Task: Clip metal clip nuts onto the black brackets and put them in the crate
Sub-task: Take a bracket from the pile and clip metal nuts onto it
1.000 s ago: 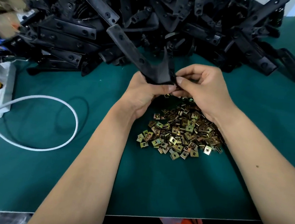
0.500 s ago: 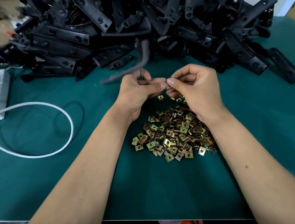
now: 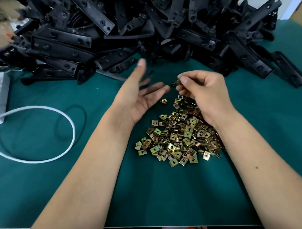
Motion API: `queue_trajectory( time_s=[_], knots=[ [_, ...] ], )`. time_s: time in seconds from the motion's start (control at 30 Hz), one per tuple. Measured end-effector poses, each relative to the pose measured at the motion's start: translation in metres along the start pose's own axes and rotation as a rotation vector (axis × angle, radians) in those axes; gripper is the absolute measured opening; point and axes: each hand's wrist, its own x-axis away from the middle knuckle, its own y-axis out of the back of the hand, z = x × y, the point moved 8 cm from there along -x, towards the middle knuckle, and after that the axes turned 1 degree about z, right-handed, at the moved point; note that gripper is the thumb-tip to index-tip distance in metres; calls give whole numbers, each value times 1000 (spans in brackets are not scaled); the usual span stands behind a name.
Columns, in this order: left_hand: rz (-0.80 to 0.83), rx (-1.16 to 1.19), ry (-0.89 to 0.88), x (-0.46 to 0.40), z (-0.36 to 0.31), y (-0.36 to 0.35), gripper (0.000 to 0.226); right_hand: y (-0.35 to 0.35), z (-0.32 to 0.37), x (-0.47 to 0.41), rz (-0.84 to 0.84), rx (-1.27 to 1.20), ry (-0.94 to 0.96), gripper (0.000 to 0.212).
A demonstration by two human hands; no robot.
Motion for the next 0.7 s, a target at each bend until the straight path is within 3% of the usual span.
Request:
queue_trajectory(
  time_s=[0.17, 0.33, 0.5, 0.7],
  knots=[
    [-81, 268, 7, -6, -6, 14, 29, -3, -1, 2, 57, -132, -75, 15],
    [70, 45, -2, -2, -5, 3, 8, -3, 3, 6, 23, -134, -70, 16],
    [171, -219, -53, -1, -2, -6, 13, -4, 6, 9, -21, -136, -64, 17],
    [269, -166, -35, 2, 3, -13, 18, -6, 6, 12, -55, -252, -114, 11]
  ],
)
